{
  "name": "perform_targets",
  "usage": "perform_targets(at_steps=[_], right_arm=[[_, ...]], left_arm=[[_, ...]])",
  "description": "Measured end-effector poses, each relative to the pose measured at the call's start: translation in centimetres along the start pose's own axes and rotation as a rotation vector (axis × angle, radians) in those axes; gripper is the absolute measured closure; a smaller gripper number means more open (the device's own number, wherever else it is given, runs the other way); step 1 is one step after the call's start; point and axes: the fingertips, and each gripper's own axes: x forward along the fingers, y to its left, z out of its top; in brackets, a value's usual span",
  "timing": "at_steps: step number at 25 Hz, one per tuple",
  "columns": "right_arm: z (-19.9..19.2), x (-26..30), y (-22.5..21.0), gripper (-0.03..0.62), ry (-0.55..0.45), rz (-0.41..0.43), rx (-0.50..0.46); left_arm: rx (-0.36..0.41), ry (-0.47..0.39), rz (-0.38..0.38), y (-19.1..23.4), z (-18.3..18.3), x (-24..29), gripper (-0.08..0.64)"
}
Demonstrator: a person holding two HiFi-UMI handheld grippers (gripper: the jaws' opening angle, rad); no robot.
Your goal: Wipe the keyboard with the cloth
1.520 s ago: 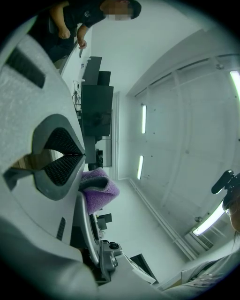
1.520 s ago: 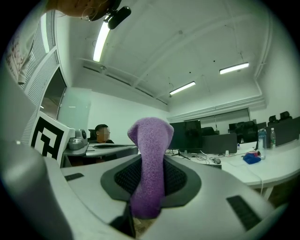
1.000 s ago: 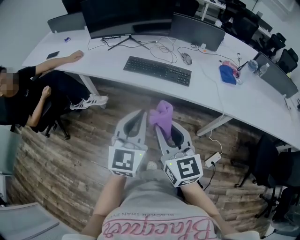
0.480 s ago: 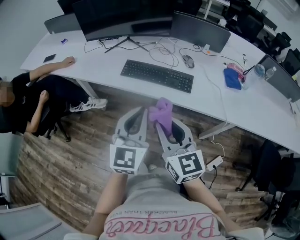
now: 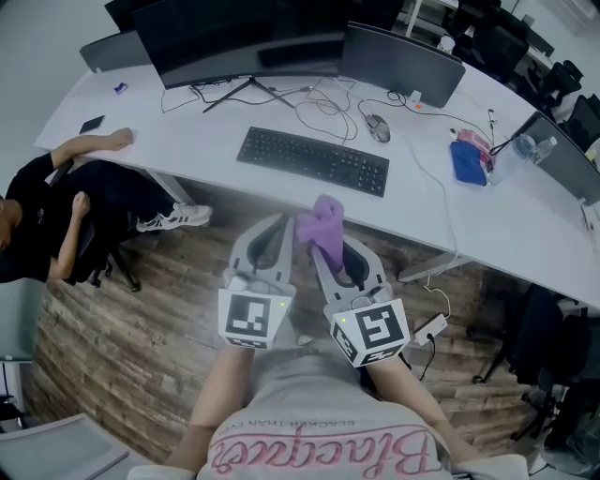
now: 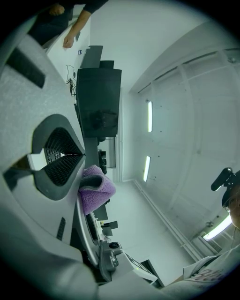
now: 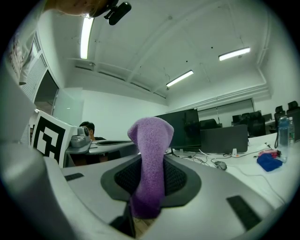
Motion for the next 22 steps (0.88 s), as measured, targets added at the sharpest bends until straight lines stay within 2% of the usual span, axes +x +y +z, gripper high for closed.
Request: perform_targets(at_steps=[10, 22], right_arm=[[0.4, 7.0, -1.8, 0.494, 0.010, -0.039, 0.002], [1.1, 18.9, -2.6, 0.494, 0.038, -0.060, 0.038]], left_arm=[[-0.025, 0.003, -0.032, 5.7, -1.2, 5.1, 0.552], [-0.017, 0.046, -0.048, 16.4, -3.0, 10.9, 0.552]])
